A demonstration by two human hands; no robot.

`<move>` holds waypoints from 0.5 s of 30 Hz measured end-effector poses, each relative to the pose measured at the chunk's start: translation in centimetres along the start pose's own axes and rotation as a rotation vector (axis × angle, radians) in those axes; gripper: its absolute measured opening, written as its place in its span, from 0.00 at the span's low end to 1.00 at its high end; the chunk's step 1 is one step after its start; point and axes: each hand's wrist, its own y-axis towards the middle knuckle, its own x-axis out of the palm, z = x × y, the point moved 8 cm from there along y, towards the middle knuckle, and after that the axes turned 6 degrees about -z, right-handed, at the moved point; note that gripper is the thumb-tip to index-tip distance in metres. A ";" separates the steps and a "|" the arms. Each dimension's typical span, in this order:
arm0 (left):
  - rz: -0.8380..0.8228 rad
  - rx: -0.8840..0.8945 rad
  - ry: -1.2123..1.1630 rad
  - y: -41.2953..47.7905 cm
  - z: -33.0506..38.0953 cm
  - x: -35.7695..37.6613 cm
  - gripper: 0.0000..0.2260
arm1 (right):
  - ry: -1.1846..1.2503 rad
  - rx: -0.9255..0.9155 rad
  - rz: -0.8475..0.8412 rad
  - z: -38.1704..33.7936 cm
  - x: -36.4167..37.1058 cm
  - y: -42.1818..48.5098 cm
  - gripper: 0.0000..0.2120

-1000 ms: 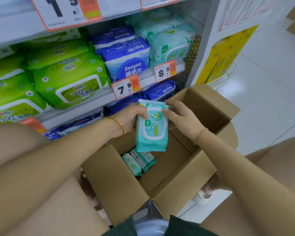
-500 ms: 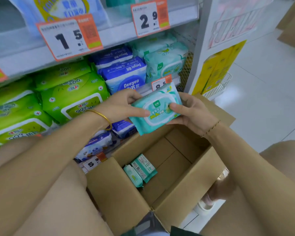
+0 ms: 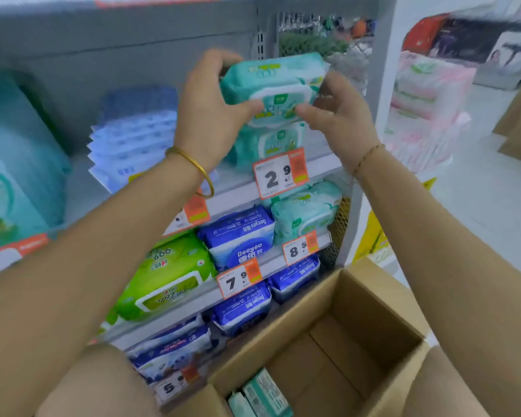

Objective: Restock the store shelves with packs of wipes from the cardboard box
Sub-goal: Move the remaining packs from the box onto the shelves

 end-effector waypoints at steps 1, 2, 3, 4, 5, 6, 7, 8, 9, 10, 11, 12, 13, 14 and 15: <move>0.035 0.012 0.022 1.3 -0.5 -0.3 0.22 | -0.007 -0.038 0.016 -0.3 0.1 1.7 0.17; 0.068 0.007 0.042 2.6 -1.2 -0.6 0.23 | -0.040 -0.059 0.024 -0.2 0.3 3.3 0.15; 0.095 -0.005 0.067 3.8 -2.1 -0.7 0.23 | -0.092 -0.069 0.023 0.0 0.5 5.0 0.14; 0.117 -0.016 0.106 4.9 -3.0 -0.8 0.23 | -0.159 -0.070 0.028 0.2 0.7 6.6 0.15; 0.137 -0.018 0.156 6.0 -3.8 -0.8 0.22 | -0.220 -0.068 0.040 0.5 0.9 8.1 0.15; 0.151 -0.014 0.207 6.9 -4.4 -0.8 0.22 | -0.265 -0.043 0.047 1.2 1.0 9.6 0.12; 0.154 -0.015 0.249 7.7 -5.0 -0.7 0.21 | -0.313 -0.011 0.047 2.0 1.1 11.0 0.14; 0.149 -0.025 0.286 8.5 -5.8 -0.4 0.21 | -0.354 0.022 0.039 2.7 1.4 12.1 0.19; 0.132 -0.046 0.326 9.3 -6.6 -0.2 0.20 | -0.378 0.031 0.027 3.2 1.7 13.1 0.21; 0.103 -0.081 0.363 10.2 -7.5 0.1 0.19 | -0.397 0.031 0.012 3.7 2.2 14.0 0.21; 0.073 -0.116 0.396 11.0 -8.3 0.4 0.19 | -0.427 0.035 -0.011 4.1 2.6 14.8 0.20; 0.043 -0.149 0.412 11.6 -9.1 0.6 0.19 | -0.474 0.057 -0.039 4.6 3.1 15.4 0.20; 0.013 -0.183 0.404 12.0 -9.9 0.9 0.19 | -0.541 0.086 -0.073 5.1 3.5 16.0 0.20; -0.013 -0.224 0.389 12.2 -10.6 1.1 0.19 | -0.604 0.127 -0.110 5.7 3.9 16.4 0.20; -0.046 -0.260 0.390 12.4 -11.3 1.3 0.18 | -0.654 0.174 -0.155 6.2 4.3 16.7 0.20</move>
